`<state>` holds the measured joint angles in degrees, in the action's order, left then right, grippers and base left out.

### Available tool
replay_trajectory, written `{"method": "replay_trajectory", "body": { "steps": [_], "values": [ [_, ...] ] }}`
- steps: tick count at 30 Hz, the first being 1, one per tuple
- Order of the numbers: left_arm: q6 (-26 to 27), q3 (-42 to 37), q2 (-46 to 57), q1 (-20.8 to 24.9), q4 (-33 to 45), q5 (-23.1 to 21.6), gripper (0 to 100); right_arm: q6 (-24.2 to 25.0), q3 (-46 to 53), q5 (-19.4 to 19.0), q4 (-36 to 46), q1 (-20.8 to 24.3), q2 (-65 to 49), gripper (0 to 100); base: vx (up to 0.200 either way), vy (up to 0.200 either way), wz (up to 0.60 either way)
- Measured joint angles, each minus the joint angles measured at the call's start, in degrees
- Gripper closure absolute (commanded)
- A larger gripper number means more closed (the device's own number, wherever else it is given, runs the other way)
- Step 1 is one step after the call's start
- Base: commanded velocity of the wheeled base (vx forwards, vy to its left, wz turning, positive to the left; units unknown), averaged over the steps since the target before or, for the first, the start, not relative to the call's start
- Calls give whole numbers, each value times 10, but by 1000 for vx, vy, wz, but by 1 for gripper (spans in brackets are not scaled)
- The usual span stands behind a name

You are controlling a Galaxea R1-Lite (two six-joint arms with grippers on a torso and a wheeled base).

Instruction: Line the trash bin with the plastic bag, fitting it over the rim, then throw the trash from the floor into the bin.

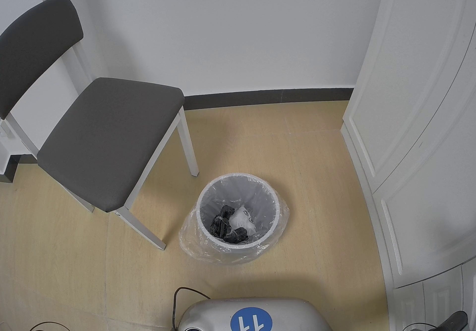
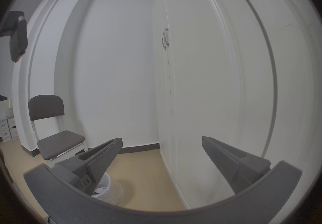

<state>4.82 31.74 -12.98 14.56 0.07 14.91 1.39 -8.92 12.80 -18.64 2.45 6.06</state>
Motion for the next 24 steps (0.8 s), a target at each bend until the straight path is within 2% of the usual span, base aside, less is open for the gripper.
{"method": "replay_trajectory", "body": {
  "steps": [15,24],
  "values": [
    [-2,-14,54,-39,25,-3,0,1,22,-10,-1,-23,-51,0,0,0,0],
    [-32,-25,71,-62,13,-2,0,-2,27,-5,-7,-24,-54,0,0,0,0]
  ]
}}
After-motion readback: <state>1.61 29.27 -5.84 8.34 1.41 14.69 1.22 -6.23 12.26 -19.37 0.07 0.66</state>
